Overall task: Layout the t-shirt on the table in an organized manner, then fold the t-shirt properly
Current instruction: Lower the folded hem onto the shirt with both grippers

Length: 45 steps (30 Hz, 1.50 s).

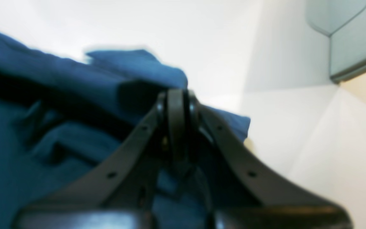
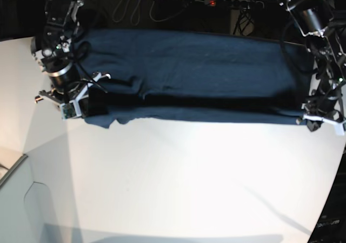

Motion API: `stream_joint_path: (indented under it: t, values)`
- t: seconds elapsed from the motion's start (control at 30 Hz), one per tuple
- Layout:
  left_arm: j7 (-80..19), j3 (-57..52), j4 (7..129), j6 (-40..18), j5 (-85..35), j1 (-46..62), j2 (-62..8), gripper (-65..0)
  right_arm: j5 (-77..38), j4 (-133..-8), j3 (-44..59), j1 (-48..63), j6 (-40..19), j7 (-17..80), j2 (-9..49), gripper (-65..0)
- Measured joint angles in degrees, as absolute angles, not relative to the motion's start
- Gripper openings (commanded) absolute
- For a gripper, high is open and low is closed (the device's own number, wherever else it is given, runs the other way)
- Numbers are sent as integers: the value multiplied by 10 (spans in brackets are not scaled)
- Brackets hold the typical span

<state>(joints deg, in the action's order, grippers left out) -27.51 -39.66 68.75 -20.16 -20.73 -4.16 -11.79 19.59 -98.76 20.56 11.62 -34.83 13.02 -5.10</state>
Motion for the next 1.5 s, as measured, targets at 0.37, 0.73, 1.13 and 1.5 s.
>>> stream_joint_path:
  t: [0.37,0.73,1.13,1.5]
  values:
    - [-273,-397,688,-199,-269,24,-123,-649,195,-1026,208,175,-349,129,-56,-650]
    - [-271,-397,689,-200,-269,41,-123,-649,134,-1047,208,239,-348,126,-41,-650]
    - [-275,-396,714,-201,-271,59,-143,-649,116,-1016,225,242,-348,128,-41,-650]
    - [-276,-396,722,-203,-268,73,-141,-649,115,-1016,223,247,-349,128,-32,-650]
